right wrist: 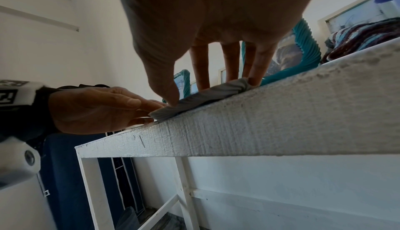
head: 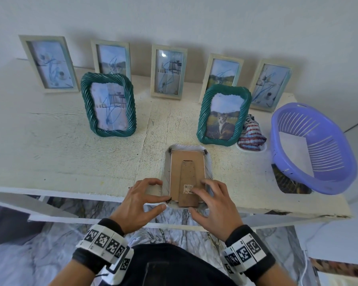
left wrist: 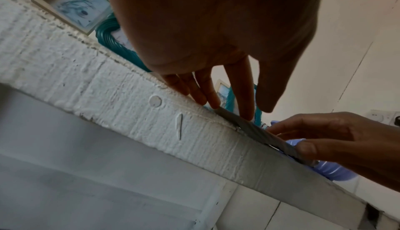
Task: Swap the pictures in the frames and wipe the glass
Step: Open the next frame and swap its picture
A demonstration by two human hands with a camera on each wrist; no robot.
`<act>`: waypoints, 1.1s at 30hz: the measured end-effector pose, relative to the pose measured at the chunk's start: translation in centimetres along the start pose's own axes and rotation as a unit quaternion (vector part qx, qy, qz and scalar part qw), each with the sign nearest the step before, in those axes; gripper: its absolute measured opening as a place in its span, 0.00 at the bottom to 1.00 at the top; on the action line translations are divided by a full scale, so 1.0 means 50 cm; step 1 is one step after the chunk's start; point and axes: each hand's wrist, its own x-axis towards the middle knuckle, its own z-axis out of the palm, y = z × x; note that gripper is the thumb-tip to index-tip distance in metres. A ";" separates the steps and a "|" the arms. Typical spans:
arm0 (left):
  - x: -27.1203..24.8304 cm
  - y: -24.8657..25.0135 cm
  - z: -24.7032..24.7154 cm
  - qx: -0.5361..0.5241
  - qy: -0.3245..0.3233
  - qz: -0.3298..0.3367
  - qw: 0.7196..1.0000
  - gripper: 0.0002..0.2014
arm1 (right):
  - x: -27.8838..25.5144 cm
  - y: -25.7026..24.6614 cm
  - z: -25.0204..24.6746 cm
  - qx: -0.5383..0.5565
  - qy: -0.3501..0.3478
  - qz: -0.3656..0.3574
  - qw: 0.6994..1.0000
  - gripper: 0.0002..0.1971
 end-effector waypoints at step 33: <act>0.223 0.112 -0.050 0.334 -0.170 0.004 0.927 0.31 | 0.186 0.083 -0.066 0.029 -0.083 0.115 0.989 0.24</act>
